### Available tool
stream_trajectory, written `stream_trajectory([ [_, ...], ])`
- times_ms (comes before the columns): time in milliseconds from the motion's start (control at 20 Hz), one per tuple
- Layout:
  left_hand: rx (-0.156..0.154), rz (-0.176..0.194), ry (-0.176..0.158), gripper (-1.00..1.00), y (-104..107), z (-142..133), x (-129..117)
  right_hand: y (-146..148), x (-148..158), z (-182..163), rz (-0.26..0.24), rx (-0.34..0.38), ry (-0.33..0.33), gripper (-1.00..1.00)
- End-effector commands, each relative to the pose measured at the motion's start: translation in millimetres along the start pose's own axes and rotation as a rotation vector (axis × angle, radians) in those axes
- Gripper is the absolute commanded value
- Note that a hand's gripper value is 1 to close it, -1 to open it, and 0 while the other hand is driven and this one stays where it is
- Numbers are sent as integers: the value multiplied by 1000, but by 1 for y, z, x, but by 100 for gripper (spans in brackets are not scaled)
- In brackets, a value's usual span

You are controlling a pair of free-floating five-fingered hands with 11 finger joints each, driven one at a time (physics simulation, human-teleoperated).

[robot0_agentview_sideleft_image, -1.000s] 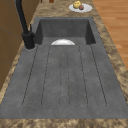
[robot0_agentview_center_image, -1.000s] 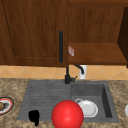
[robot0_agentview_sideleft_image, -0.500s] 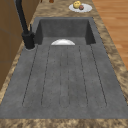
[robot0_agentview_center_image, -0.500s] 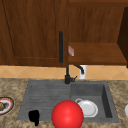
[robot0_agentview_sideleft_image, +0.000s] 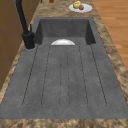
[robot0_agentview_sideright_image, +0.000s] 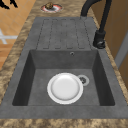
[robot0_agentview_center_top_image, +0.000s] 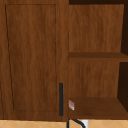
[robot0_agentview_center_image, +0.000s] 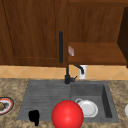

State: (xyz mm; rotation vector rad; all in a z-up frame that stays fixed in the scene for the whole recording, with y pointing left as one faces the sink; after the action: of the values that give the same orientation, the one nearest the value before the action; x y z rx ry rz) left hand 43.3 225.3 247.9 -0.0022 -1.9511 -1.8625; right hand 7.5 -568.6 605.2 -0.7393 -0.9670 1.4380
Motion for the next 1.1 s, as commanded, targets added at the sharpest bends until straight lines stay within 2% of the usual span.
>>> stream_trajectory([
  [0, 0, 0, 0, 0, 0, 0, 0, -7, 3, 33, -34, -32, 0, -100],
  [150, 0, 0, 0, 0, 0, 0, 0, 13, 14, 45, 13, -227, -8, -100],
  [250, 0, 0, 0, 0, 0, 0, 0, 17, 28, 44, 21, -300, 8, -100],
  [450, 0, 0, 0, 0, 0, 0, 0, 16, 56, 28, 44, -368, 70, -100],
  [600, 0, 0, 0, 0, 0, 0, 0, 17, 76, 25, 49, -394, 89, -100],
  [1050, 0, 0, 0, 0, 0, 0, 0, 20, 136, 20, 38, -421, 219, -100],
])
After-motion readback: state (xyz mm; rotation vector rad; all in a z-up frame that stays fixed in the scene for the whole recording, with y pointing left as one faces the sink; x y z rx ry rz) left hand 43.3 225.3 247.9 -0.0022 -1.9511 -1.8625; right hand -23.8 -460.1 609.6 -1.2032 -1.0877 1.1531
